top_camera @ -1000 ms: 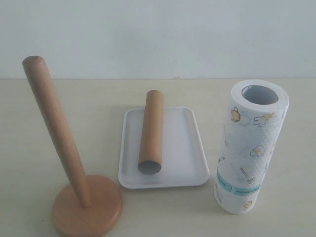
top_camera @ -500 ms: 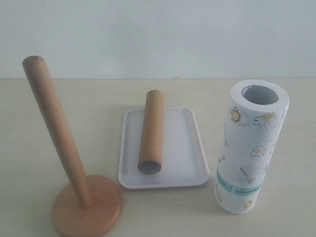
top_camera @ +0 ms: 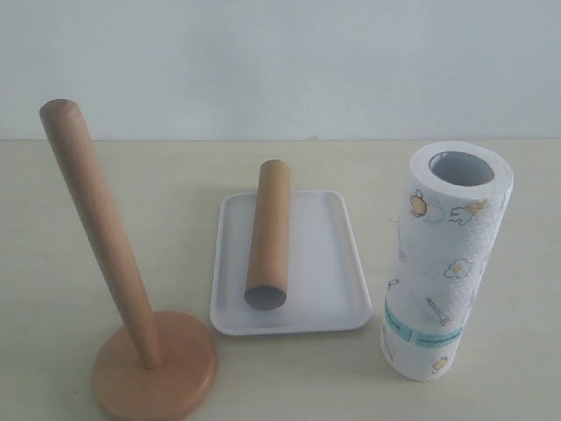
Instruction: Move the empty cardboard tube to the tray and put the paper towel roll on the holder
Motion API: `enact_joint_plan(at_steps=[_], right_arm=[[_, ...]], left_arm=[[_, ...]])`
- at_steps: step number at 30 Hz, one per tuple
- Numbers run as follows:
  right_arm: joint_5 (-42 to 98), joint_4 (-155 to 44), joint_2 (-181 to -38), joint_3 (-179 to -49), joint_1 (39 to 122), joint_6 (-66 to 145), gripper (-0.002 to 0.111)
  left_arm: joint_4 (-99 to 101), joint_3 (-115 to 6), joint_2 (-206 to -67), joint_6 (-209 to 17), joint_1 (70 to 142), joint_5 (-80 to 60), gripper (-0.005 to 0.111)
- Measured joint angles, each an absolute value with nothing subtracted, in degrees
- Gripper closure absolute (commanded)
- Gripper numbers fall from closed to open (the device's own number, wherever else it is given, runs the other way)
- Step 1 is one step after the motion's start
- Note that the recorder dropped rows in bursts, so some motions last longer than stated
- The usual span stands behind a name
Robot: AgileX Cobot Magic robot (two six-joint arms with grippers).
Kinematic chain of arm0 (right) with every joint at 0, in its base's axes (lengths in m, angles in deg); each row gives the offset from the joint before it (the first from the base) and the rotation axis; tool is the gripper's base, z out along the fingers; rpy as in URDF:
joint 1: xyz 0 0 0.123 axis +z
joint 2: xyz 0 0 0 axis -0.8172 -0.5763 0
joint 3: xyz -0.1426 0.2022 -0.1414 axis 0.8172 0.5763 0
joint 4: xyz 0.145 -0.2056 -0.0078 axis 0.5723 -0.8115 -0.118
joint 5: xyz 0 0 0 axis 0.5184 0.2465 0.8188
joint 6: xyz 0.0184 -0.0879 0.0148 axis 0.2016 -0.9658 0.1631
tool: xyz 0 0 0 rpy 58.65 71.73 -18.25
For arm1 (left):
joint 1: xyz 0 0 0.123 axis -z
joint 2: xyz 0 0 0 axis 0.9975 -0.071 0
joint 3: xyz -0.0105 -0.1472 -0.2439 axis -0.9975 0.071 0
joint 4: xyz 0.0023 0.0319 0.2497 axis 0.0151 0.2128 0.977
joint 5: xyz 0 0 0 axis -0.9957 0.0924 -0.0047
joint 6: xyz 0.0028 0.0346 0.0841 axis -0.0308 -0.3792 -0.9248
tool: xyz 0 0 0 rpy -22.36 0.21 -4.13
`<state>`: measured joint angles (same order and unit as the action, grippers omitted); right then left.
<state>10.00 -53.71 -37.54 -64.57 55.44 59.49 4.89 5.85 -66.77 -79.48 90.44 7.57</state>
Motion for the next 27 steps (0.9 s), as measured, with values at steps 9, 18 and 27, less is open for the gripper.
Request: enact_joint_plan(at_steps=[9, 18, 27], right_arm=[[15.1, -62.3, -50.5, -81.0, 55.4, 62.3, 0.104], [35.8, -61.5, -61.7, -82.9, 56.5, 66.4, 0.104], [49.9, -50.3, -68.0, -82.0, 70.5, 54.0, 0.104]], left_arm=[[4.9, 5.9, -66.8, -79.4, 90.4, 7.6, 0.103], [4.9, 5.9, -66.8, -79.4, 90.4, 7.6, 0.103], [4.9, 5.9, -66.8, -79.4, 90.4, 7.6, 0.103]])
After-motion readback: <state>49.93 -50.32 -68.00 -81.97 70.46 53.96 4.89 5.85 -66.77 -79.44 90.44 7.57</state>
